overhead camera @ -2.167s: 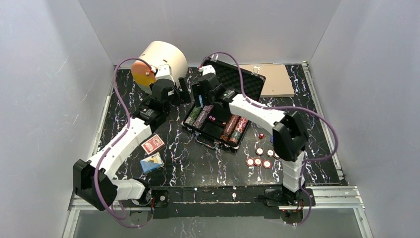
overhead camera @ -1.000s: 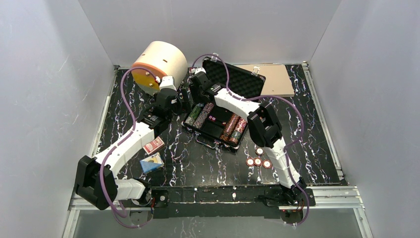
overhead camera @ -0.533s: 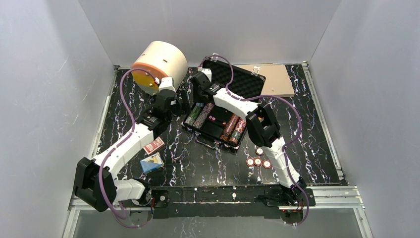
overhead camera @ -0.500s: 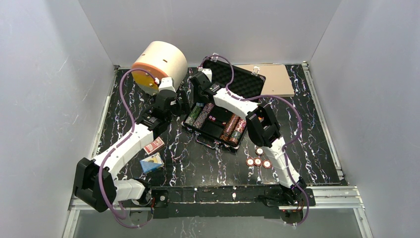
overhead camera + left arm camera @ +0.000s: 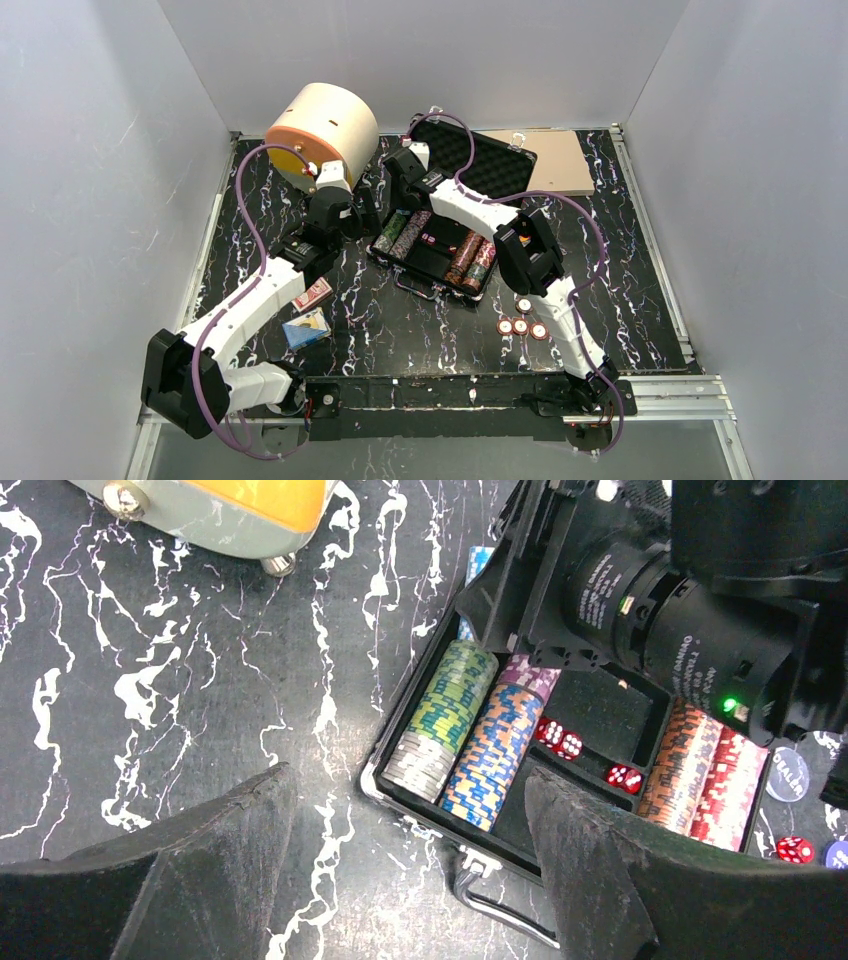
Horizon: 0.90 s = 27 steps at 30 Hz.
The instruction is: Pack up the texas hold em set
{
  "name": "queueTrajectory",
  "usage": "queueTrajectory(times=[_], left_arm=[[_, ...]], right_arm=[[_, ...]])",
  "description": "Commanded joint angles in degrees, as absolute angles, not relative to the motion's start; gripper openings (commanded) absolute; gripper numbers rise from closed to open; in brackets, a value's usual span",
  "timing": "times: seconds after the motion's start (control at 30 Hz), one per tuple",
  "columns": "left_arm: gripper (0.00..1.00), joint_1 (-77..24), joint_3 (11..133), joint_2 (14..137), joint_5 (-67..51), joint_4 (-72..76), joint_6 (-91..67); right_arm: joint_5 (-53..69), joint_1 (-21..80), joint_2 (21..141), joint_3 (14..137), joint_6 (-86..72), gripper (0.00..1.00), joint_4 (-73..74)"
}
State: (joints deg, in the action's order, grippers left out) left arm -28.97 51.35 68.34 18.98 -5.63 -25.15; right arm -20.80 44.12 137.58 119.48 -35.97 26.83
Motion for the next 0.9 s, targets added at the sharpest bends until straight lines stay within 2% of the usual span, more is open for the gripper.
queueTrajectory(times=[0.0, 0.13, 0.27, 0.47, 0.7, 0.87], left_arm=[[0.82, -29.0, 50.4, 66.4, 20.7, -6.4, -25.0], [0.82, -28.9, 50.3, 66.4, 20.5, -6.4, -24.9], [0.82, -28.9, 50.1, 66.1, 20.6, -6.3, -24.8], [0.82, -28.9, 49.5, 65.4, 20.8, -6.2, -24.7], [0.82, -28.9, 48.5, 64.8, 20.8, -6.2, -24.9], [0.82, -28.9, 47.9, 64.0, 21.0, -6.1, -24.9]], right_arm=[[-23.5, 43.6, 137.9, 120.4, -36.3, 0.44, 26.9], [-25.7, 43.5, 136.2, 120.9, -39.9, 0.30, 27.6], [-27.1, 43.6, 136.2, 124.3, -45.6, 0.22, 32.9], [-27.8, 43.5, 136.4, 126.6, -54.4, 0.21, 39.9], [-21.3, 43.2, 139.6, 131.4, -59.9, 0.20, 45.0], [-19.1, 43.2, 140.2, 130.4, -65.2, 0.22, 47.2]])
